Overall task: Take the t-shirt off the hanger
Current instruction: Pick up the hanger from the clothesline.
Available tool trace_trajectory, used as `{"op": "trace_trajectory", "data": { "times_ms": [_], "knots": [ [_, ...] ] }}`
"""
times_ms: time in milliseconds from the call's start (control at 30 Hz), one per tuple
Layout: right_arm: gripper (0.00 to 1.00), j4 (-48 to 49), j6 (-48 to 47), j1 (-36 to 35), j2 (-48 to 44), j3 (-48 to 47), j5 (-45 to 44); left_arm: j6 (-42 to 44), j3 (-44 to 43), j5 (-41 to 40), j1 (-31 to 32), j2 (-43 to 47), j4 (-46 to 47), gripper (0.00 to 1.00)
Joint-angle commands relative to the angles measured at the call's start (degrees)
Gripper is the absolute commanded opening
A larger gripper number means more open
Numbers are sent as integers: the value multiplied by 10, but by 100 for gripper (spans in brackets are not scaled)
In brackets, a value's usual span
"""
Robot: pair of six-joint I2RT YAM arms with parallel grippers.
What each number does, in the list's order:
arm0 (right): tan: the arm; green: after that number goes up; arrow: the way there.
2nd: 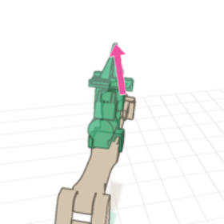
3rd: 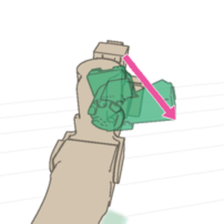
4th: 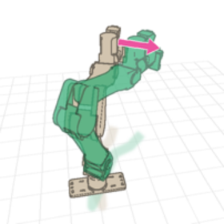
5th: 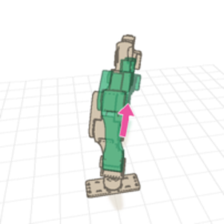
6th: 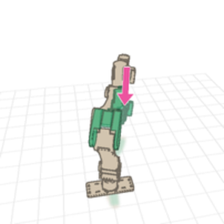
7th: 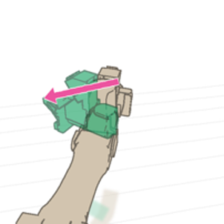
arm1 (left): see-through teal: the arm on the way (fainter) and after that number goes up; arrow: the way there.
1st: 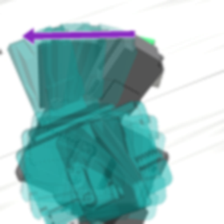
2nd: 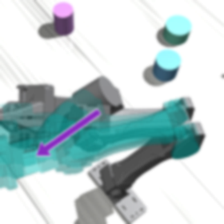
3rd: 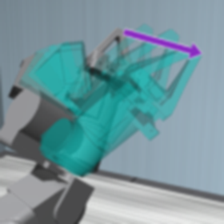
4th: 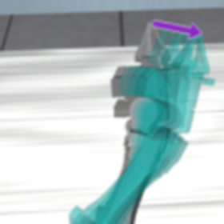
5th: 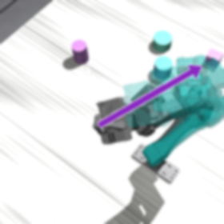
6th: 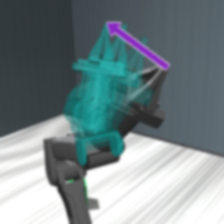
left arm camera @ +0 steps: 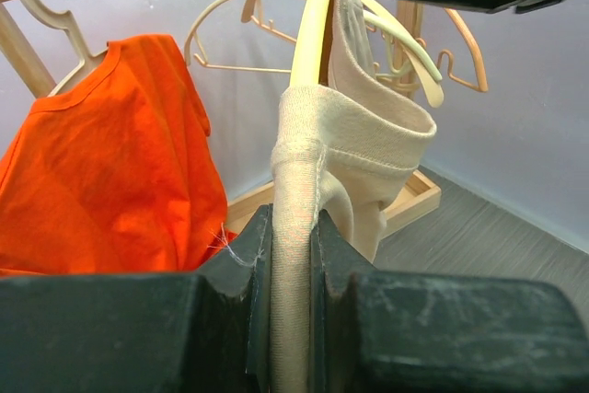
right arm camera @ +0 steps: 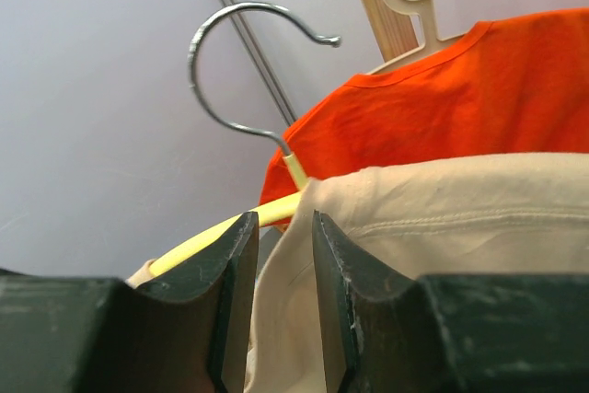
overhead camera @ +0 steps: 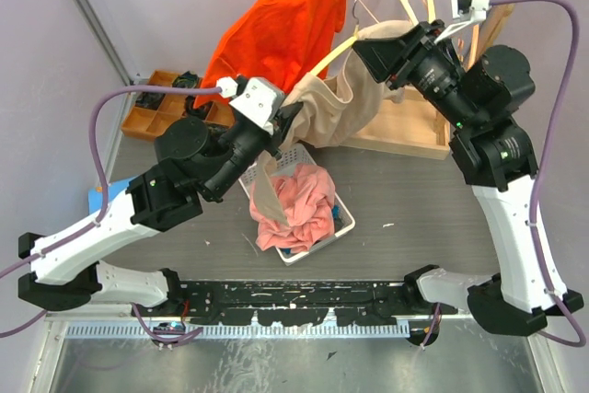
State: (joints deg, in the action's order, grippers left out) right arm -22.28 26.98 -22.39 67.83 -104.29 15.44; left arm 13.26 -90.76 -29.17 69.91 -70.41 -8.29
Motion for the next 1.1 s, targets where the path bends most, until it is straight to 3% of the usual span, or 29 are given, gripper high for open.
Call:
{"op": "trace_trajectory", "data": {
  "times_ms": [0, 1067],
  "knots": [
    [36, 25, -29, -1, 11, -31, -19, -13, -8, 22, 2, 29, 41, 0],
    [31, 30, -44, -2, 52, -48, -3, -25, -61, 69, 2, 10, 6, 0]
  ]
}}
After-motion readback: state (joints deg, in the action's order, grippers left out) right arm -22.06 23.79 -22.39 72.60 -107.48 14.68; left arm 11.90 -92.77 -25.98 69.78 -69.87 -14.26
